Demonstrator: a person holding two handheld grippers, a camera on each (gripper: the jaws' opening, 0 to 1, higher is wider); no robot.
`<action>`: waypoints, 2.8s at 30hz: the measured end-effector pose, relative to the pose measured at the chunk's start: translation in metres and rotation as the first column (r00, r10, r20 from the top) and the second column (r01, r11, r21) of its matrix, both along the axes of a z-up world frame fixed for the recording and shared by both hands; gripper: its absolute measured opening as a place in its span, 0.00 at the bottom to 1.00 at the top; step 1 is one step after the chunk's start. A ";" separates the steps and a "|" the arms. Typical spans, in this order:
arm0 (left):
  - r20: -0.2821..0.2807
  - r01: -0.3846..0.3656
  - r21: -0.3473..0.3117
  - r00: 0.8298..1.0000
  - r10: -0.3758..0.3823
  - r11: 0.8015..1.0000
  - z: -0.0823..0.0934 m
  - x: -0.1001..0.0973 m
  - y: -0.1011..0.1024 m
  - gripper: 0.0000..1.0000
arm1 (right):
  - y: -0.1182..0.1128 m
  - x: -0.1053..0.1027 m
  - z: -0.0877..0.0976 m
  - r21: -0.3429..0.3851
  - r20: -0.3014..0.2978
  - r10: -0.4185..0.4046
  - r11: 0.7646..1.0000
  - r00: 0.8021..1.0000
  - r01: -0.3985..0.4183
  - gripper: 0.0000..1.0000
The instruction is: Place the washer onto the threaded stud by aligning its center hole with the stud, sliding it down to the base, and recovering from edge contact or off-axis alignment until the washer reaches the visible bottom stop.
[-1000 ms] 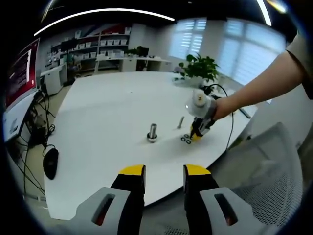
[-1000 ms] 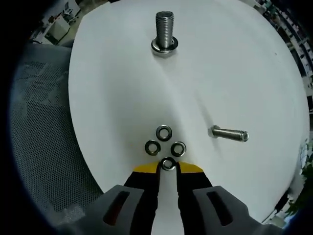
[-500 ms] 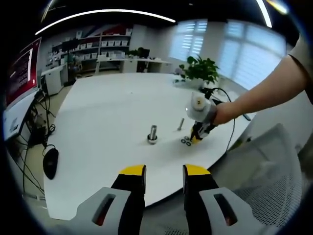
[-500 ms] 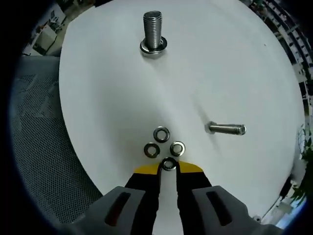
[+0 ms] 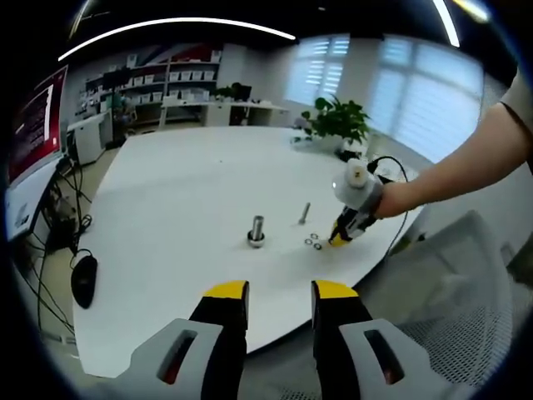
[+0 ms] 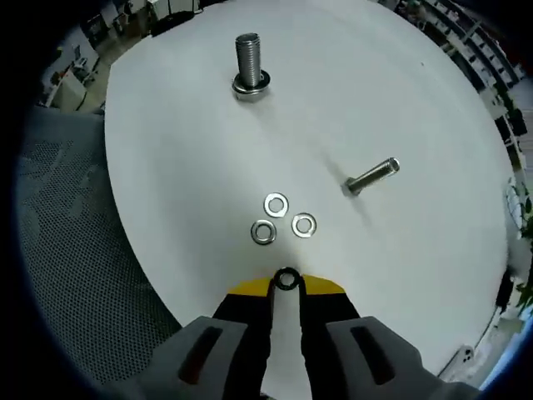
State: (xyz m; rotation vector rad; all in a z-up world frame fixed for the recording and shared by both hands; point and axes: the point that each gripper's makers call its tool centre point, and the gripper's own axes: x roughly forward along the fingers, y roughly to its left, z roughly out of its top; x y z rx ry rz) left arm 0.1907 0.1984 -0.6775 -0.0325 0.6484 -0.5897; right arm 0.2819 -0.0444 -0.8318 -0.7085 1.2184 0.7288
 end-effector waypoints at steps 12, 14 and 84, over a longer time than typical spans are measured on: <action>0.004 -0.008 -0.002 1.000 0.008 1.000 0.001 0.001 0.001 0.28 | 0.006 0.045 0.042 0.112 0.098 -0.080 0.991 0.992 0.069 0.14; 0.002 -0.007 0.001 1.000 0.007 1.000 0.000 0.000 0.001 0.28 | 0.008 0.049 0.045 0.119 0.110 -0.085 0.990 0.990 0.072 0.14; -0.021 -0.024 0.014 0.999 0.024 1.000 -0.005 0.000 0.005 0.26 | 0.029 0.081 -0.009 -0.002 0.018 0.072 0.997 0.997 -0.072 0.15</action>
